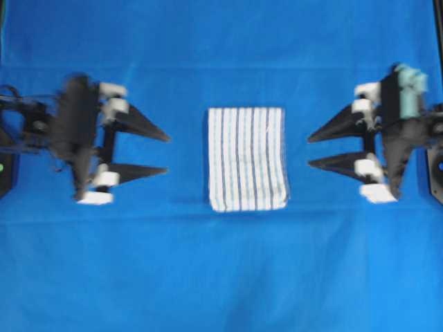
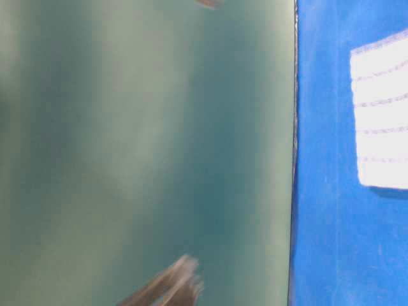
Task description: Fold the blue towel.
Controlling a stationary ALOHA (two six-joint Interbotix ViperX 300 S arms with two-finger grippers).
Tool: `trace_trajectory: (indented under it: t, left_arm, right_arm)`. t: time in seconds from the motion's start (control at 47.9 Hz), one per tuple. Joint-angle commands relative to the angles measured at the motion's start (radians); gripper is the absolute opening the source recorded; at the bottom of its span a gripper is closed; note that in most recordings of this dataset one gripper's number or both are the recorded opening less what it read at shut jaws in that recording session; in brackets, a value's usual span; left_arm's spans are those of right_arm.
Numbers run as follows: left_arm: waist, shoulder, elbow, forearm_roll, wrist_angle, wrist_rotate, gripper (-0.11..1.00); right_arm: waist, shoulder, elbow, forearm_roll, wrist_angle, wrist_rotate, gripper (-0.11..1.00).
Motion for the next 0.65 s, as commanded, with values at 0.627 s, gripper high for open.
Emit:
trace_trajectory:
  t: [0.627]
  left_arm:
    - [0.002, -0.653, 0.322, -0.002, 0.118, -0.009, 0.53]
  right_arm:
    - [-0.052, -0.459, 0.282, -0.097, 0.005, 0.005, 0.54]
